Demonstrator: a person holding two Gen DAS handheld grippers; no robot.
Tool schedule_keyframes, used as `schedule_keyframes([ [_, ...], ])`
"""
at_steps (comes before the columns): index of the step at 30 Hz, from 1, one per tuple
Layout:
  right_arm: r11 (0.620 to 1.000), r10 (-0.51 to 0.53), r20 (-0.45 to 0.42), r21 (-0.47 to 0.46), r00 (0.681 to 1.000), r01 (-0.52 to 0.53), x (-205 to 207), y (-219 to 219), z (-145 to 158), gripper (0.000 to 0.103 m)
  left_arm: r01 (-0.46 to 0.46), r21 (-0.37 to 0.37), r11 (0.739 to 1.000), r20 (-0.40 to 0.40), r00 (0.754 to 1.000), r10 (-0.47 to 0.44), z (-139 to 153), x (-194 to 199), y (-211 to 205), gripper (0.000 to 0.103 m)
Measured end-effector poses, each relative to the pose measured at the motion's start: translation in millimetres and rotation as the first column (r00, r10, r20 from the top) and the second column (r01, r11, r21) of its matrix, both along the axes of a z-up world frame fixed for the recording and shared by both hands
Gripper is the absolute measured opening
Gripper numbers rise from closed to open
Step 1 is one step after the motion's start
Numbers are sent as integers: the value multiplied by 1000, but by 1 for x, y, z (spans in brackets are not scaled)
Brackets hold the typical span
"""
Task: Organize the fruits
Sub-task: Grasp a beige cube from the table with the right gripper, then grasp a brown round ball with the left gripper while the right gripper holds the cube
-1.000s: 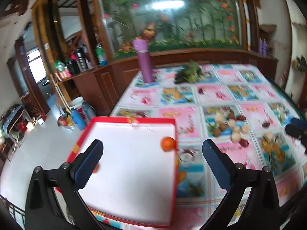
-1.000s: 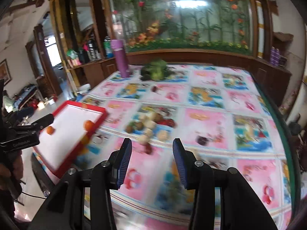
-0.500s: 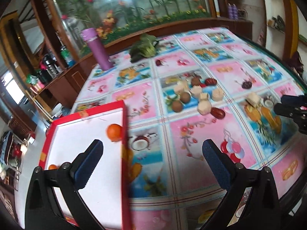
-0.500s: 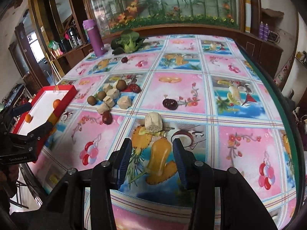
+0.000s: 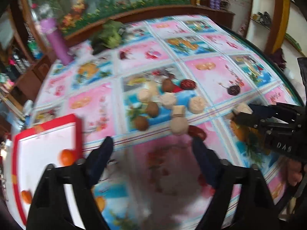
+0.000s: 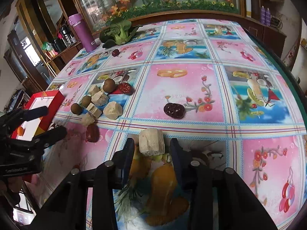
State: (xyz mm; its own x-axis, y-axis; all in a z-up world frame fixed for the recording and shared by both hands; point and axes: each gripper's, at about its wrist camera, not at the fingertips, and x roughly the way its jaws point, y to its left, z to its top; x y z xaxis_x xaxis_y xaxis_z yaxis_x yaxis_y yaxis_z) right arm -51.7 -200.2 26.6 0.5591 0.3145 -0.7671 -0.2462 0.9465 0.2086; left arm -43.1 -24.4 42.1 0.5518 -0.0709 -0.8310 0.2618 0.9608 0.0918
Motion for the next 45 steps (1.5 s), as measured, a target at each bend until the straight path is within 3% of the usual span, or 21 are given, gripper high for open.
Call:
schedule_keyframes([
  [4, 1000, 3, 15, 19, 1000, -4, 2, -3, -1, 33, 16, -23, 1000, -61, 998, -17, -16, 17, -7, 59],
  [7, 999, 3, 11, 53, 1000, -4, 4, -7, -1, 33, 17, -47, 999, -102, 995, -22, -25, 25, -8, 57],
  [18, 999, 12, 19, 52, 1000, -13, 5, -4, -1, 33, 23, -72, 997, -85, 996, -29, -27, 39, -17, 57],
  [22, 999, 28, 32, 24, 999, -29, 3, 2, -2, 26, 24, -78, 997, -71, 997, -30, -27, 40, -21, 49],
  [29, 999, 28, 41, 19, 999, -29, 2, 3, -2, 26, 41, -92, 995, -62, 997, -47, -26, 39, -27, 28],
  [37, 999, 33, 47, 37, 998, -35, 1, 2, -1, 26, -1, -134, 991, -63, 998, -8, -23, 29, -16, 28],
  [42, 997, 43, 69, 55, 997, -47, -4, 6, 4, 26, -35, -167, 985, -8, 999, 35, -2, 2, 9, 28],
  [45, 996, 68, 73, 56, 995, -73, -10, 22, 9, 26, -72, -147, 987, 54, 995, 81, 16, -21, 32, 28],
])
